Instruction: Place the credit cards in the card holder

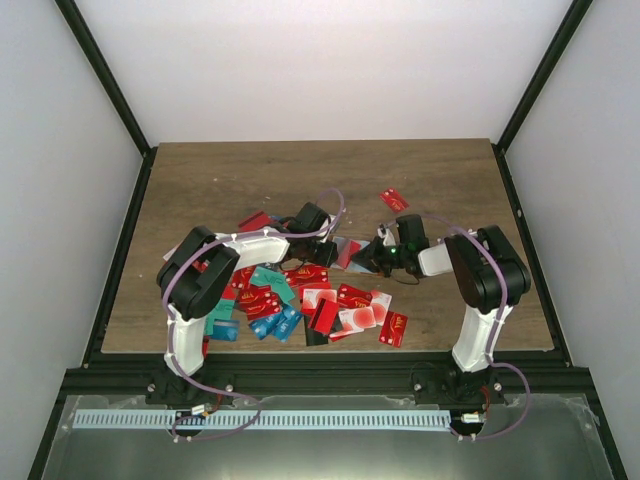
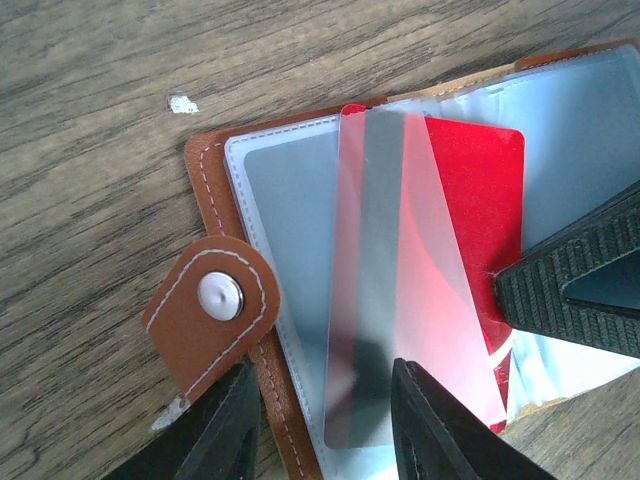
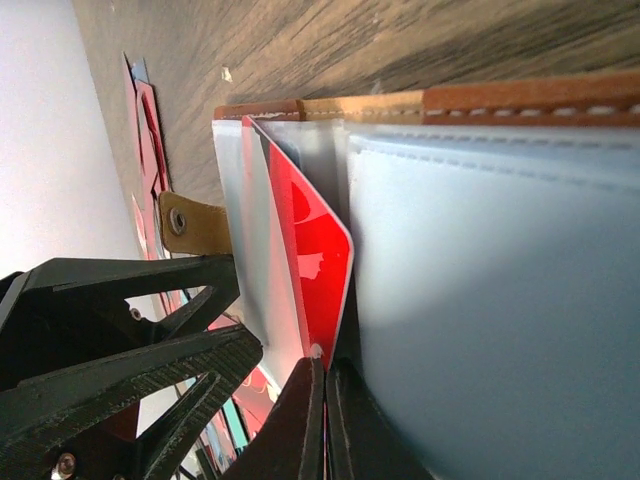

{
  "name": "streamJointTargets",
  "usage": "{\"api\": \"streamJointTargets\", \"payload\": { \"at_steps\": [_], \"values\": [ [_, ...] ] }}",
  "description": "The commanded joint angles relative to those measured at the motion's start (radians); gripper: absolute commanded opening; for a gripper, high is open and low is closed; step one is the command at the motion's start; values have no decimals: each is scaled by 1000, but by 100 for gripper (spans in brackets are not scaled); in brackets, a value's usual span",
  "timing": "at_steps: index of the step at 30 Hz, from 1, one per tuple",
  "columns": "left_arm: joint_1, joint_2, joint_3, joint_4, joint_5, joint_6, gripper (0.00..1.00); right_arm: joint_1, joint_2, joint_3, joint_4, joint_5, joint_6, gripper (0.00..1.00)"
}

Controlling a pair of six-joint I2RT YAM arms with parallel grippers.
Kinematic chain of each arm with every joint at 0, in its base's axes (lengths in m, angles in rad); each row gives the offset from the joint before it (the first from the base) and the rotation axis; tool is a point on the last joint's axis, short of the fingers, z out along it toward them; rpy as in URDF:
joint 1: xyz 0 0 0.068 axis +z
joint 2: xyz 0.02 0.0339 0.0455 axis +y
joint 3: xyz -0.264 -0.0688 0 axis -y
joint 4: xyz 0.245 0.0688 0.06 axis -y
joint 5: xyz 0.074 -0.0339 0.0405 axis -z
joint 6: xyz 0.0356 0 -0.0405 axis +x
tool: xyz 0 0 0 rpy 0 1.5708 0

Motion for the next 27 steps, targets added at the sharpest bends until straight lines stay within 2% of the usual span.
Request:
{"api": "streamJointTargets", "payload": {
  "at_steps": [1, 8, 18, 27],
  "values": [
    [-13, 28, -46, -93, 41, -10, 39, 7, 26, 7, -47, 39, -28, 1],
    [6, -12, -51, -101, -38, -7, 47, -13, -40, 32, -274, 108, -185, 1],
    [34, 39, -2, -85, -62, 31, 46, -32, -57, 112, -466, 116, -323, 1],
    [41, 60, 30, -76, -65, 68, 41, -47, 2, 181, -542, 78, -396, 1]
  ]
}}
